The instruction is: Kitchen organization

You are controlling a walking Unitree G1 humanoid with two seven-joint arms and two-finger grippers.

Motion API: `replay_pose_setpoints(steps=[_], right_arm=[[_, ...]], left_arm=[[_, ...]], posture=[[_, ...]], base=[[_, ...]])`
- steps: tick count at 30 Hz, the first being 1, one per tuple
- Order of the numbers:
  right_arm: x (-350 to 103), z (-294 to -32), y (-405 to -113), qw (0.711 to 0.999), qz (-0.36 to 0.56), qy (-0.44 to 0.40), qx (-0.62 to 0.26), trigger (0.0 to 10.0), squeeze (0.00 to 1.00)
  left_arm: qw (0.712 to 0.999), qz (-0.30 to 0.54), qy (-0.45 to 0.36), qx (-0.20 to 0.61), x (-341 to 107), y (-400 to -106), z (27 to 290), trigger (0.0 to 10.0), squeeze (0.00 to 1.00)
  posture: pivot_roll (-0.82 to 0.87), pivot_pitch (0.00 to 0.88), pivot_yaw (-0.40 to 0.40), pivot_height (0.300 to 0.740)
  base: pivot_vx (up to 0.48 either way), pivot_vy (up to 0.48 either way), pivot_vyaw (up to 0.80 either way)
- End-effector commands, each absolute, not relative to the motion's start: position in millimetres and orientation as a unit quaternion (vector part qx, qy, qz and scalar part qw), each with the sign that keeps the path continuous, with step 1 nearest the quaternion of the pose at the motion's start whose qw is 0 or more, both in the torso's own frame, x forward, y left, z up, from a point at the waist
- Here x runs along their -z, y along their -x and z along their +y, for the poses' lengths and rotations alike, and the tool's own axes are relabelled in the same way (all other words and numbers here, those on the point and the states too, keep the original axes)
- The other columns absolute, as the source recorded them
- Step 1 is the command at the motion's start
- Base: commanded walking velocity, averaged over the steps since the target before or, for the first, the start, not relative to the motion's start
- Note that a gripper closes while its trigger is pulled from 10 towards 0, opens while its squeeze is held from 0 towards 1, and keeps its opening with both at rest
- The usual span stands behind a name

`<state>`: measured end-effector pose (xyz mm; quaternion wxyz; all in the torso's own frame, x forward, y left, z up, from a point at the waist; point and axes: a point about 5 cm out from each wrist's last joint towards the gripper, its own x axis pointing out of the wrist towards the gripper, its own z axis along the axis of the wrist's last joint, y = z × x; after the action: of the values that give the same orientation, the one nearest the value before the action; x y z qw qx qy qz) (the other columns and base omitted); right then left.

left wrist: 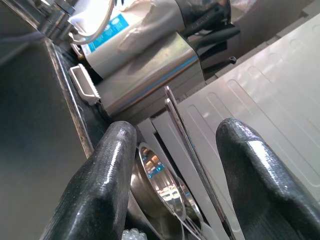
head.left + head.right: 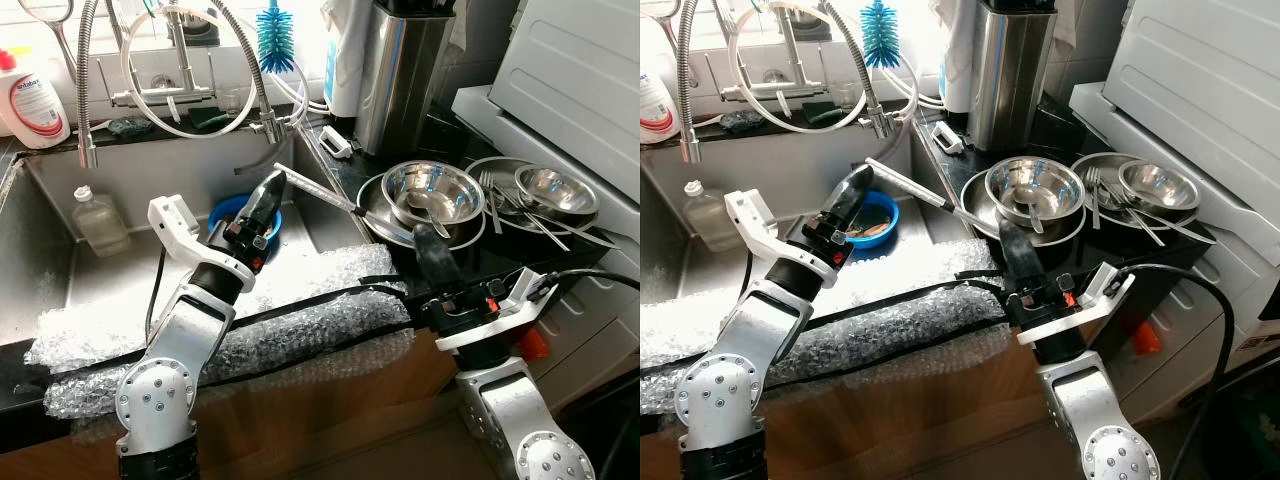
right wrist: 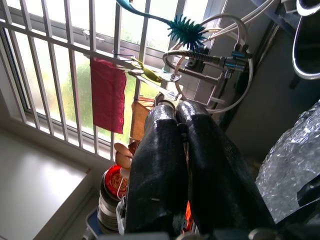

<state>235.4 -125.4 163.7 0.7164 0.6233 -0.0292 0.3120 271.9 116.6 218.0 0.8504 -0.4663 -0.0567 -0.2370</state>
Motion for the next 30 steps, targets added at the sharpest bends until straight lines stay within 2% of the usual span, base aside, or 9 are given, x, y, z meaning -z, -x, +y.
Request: replay_pose_setpoints(steps=[1, 13, 14, 15, 16, 17, 18, 30], right_arm=[[-164.5, -120.1, -233.8, 0.706, -0.024, -0.628, -0.326, 10.0, 0.0], [-163.9, -110.8, -232.4, 0.702, 0.001, -0.617, -0.355, 10.0, 0.0], [-163.8, -110.7, -232.4, 0.703, 0.001, -0.616, -0.355, 10.0, 0.0], [-163.8, -110.6, -232.5, 0.703, 0.001, -0.615, -0.356, 10.0, 0.0], [-163.8, -110.7, -232.4, 0.704, 0.001, -0.615, -0.356, 10.0, 0.0], [-163.8, -110.7, -232.4, 0.704, 0.001, -0.615, -0.356, 10.0, 0.0], [-163.8, -110.7, -232.3, 0.704, 0.001, -0.615, -0.356, 10.0, 0.0], [-162.3, -111.6, -233.9, 0.704, 0.001, -0.617, -0.353, 10.0, 0.0]], left_arm=[[0.846, -0.056, 0.468, 0.247, -218.3, -269.3, 111.4, 10.0, 0.0], [0.85, -0.067, 0.472, 0.223, -217.9, -274.4, 114.8, 10.0, 0.0], [0.849, -0.069, 0.476, 0.221, -218.3, -275.1, 115.4, 9.7, 0.0], [0.848, -0.071, 0.477, 0.22, -218.9, -275.8, 116.1, 4.7, 0.0], [0.848, -0.072, 0.478, 0.219, -219.0, -275.9, 116.4, 1.7, 0.0], [0.848, -0.072, 0.478, 0.219, -219.0, -275.9, 116.4, 1.7, 0.0], [0.847, -0.072, 0.481, 0.216, -218.9, -275.9, 116.5, 0.0, 0.0], [0.838, -0.075, 0.496, 0.214, -222.8, -278.3, 116.3, 0.0, 0.0]], posture=[[-0.08, 0.0, -0.062, 0.74], [-0.08, 0.0, -0.063, 0.74], [-0.08, 0.0, -0.064, 0.74], [-0.08, 0.0, -0.064, 0.74], [-0.09, 0.0, -0.064, 0.74], [-0.09, 0.0, -0.064, 0.74], [-0.08, 0.0, -0.064, 0.74], [-0.08, 0.0, -0.064, 0.74]], base=[[0.0, 0.0, 0.0], [0.0, 0.0, 0.0], [0.0, 0.0, 0.0], [0.0, 0.0, 0.0], [0.0, 0.0, 0.0], [0.0, 0.0, 0.0], [0.0, 0.0, 0.0], [0.0, 0.0, 0.0]])
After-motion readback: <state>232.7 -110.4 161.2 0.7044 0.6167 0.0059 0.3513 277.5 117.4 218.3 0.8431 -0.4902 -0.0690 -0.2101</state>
